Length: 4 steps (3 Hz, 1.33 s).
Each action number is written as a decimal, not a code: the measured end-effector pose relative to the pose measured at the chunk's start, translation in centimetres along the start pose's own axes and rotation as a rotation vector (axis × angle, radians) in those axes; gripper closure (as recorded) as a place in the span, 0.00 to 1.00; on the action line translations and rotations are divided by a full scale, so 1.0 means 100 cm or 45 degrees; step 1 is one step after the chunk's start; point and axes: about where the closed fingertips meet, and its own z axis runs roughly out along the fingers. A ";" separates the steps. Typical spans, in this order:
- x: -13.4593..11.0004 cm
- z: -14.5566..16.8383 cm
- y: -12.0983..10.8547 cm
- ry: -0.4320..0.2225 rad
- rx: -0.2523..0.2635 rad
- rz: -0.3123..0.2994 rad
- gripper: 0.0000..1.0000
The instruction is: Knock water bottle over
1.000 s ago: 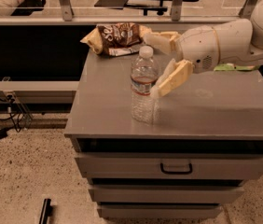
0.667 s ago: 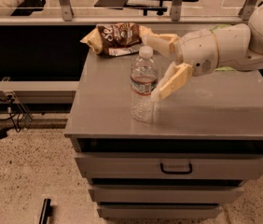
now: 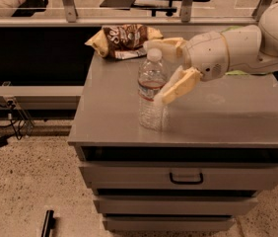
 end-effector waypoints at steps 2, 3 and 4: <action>-0.002 0.004 0.001 -0.002 -0.010 -0.003 0.62; -0.015 0.000 -0.003 0.047 0.051 -0.008 0.85; -0.046 -0.011 -0.011 0.225 0.147 -0.036 1.00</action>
Offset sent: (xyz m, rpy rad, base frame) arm -0.0005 0.0022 0.0003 0.0002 -0.0002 0.0039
